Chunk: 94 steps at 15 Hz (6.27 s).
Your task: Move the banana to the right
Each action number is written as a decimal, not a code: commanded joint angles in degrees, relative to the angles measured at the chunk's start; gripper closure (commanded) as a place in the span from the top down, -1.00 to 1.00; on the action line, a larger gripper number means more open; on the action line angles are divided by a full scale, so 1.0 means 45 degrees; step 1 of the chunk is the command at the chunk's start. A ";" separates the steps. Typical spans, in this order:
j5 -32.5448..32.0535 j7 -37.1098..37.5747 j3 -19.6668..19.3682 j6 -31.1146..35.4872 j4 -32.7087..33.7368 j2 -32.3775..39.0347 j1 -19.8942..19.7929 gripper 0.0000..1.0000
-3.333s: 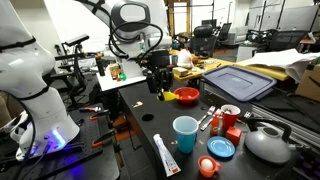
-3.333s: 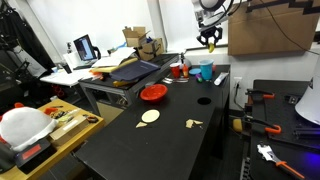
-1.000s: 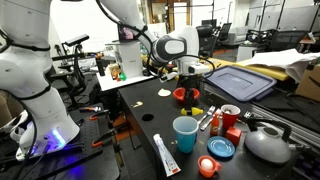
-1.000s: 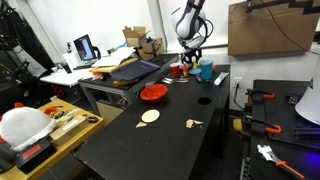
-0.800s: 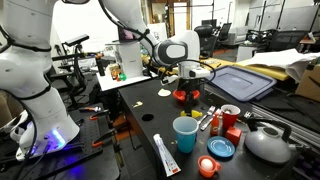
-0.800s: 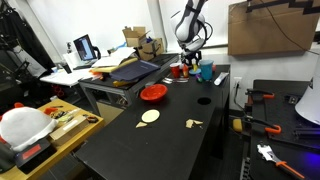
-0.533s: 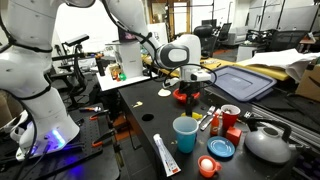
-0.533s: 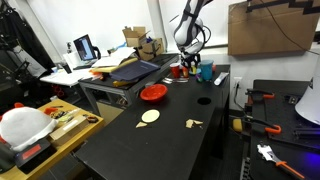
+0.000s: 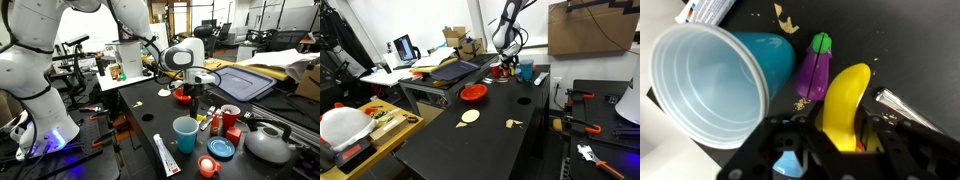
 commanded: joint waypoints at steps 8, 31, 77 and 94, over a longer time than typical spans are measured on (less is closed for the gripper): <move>0.0355 -0.0640 -0.0237 -0.0108 0.0210 -0.0157 0.0434 1.00; 0.2558 -0.4704 0.1311 -0.0094 -0.0659 -0.0340 -0.0076 1.00; 0.4109 -0.2672 0.0332 -0.0192 0.2219 0.2109 0.0523 1.00; 0.4755 -0.4597 0.1881 -0.1056 -0.0549 -0.1251 0.0062 1.00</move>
